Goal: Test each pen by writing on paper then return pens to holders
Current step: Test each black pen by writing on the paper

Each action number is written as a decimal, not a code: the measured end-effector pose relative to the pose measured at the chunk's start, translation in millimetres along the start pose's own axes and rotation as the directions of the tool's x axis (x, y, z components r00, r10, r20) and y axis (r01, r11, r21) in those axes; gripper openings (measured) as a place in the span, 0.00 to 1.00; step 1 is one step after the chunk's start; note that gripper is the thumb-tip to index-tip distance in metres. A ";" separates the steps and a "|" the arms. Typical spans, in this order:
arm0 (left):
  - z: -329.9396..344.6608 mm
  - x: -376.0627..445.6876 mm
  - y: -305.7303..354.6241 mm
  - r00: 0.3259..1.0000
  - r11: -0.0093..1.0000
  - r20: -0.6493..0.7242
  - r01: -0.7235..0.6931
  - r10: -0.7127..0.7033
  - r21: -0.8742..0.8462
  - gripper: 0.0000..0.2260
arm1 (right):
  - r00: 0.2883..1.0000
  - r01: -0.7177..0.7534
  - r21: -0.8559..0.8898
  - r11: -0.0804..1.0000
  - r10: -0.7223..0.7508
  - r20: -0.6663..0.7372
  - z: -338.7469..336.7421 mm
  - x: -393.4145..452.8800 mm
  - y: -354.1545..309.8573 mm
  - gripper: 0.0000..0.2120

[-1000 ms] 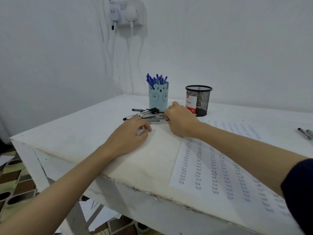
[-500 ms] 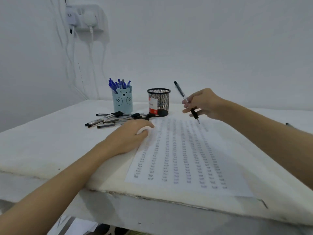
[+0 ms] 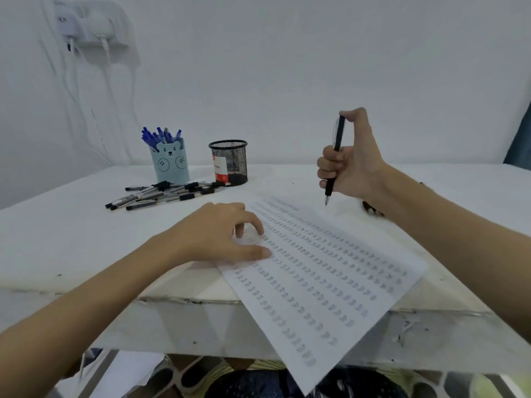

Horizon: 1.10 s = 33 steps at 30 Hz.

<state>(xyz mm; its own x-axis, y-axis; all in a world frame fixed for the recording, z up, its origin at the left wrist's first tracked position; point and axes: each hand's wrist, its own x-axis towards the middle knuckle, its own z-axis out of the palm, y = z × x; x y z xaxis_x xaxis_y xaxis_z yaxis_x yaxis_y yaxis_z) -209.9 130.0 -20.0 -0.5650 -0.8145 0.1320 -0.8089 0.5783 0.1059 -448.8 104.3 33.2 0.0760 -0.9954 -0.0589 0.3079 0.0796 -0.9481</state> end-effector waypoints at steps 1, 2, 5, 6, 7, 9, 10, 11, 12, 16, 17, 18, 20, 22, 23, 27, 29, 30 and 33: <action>0.0 0.5 1.5 1.000 1.000 -0.007 -0.004 0.004 0.007 0.25 | 1.000 0.000 0.042 0.999 0.000 0.007 0.7 -1.7 0.4 0.27; -0.1 2.3 2.2 1.000 1.000 -0.018 -0.007 0.007 0.005 0.26 | 1.000 -0.003 0.081 0.997 0.002 0.013 1.6 -2.4 1.0 0.29; -0.8 14.2 -4.3 0.996 1.000 -0.087 -0.015 0.013 -0.026 0.21 | 1.000 0.005 0.051 0.999 -0.006 0.018 4.4 1.4 4.8 0.31; -1.0 19.6 -8.0 0.994 0.999 -0.109 -0.012 0.007 -0.050 0.17 | 1.000 0.023 -0.009 1.000 -0.023 0.016 4.5 5.4 7.2 0.28; -0.7 25.3 -11.7 0.992 0.998 -0.125 -0.010 0.001 -0.069 0.13 | 0.999 0.034 -0.075 0.997 -0.032 0.025 4.3 9.3 9.8 0.23; 0.7 38.4 -16.7 0.992 0.996 -0.125 0.002 -0.013 -0.091 0.09 | 0.998 0.021 -0.208 0.978 -0.009 0.061 4.0 16.5 14.6 0.22; 1.7 45.0 -18.4 0.993 0.995 -0.114 0.009 -0.020 -0.095 0.08 | 0.998 0.014 -0.283 0.959 0.005 0.064 3.1 20.9 16.9 0.24; 2.4 52.3 -19.7 0.995 0.995 -0.101 0.016 -0.026 -0.096 0.08 | 0.998 0.002 -0.364 0.932 0.018 0.053 1.7 26.1 18.5 0.28; 2.9 58.1 -19.6 0.996 0.996 -0.087 0.025 -0.033 -0.087 0.08 | 0.999 -0.009 -0.437 0.899 0.028 0.036 0.5 30.2 20.9 0.31; 9.1 87.6 -19.9 0.988 0.991 -0.150 0.064 -0.046 0.121 0.09 | 0.994 0.101 -0.667 0.739 -0.098 0.042 -2.7 51.8 33.1 0.26; 11.7 93.9 -19.3 0.982 0.986 -0.185 0.076 -0.048 0.149 0.10 | 0.984 0.148 -0.697 0.701 -0.172 0.036 -3.8 56.6 37.7 0.19; 15.4 101.5 -19.7 0.976 0.985 -0.212 0.082 -0.048 0.154 0.10 | 0.970 0.186 -0.716 0.673 -0.244 0.023 -5.0 63.1 42.4 0.15; 23.9 112.6 -20.2 0.970 0.991 -0.242 0.066 -0.035 0.120 0.10 | 0.944 0.236 -0.726 0.646 -0.328 0.015 -7.1 72.9 52.4 0.17; 32.4 120.4 -22.9 0.966 0.997 -0.259 0.014 0.005 0.071 0.11 | 0.948 0.260 -0.694 0.672 -0.313 0.052 -7.5 78.6 60.1 0.20; 36.0 122.6 -24.7 0.964 0.999 -0.265 -0.014 0.025 0.045 0.12 | 0.952 0.267 -0.677 0.686 -0.298 0.073 -7.4 79.2 62.8 0.20; 42.6 125.0 -33.1 0.957 0.993 -0.287 -0.064 0.032 -0.103 0.12 | 0.921 0.311 -0.692 0.652 -0.386 0.050 -8.6 79.9 68.8 0.19; 43.3 125.8 -35.4 0.956 0.990 -0.291 -0.071 0.033 -0.119 0.12 | 0.895 0.341 -0.728 0.595 -0.443 0.057 -8.2 80.0 70.5 0.20; 44.5 126.3 -36.0 0.957 0.990 -0.289 -0.071 0.032 -0.124 0.12 | 0.890 0.346 -0.741 0.575 -0.452 0.064 -8.2 80.1 72.1 0.21; 46.5 127.5 -36.6 0.958 0.986 -0.287 -0.063 0.017 -0.151 0.12 | 0.889 0.348 -0.770 0.535 -0.449 0.090 -7.3 78.9 73.7 0.22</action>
<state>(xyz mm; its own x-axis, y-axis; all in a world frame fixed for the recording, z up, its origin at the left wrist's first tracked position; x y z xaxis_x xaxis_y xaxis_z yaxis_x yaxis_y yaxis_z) -260.0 2.9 -52.8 -0.5085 -0.7564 0.4115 -0.7376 0.6292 0.2450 -427.0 31.2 -43.6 0.0143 -0.9156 0.4017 -0.5389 -0.3455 -0.7683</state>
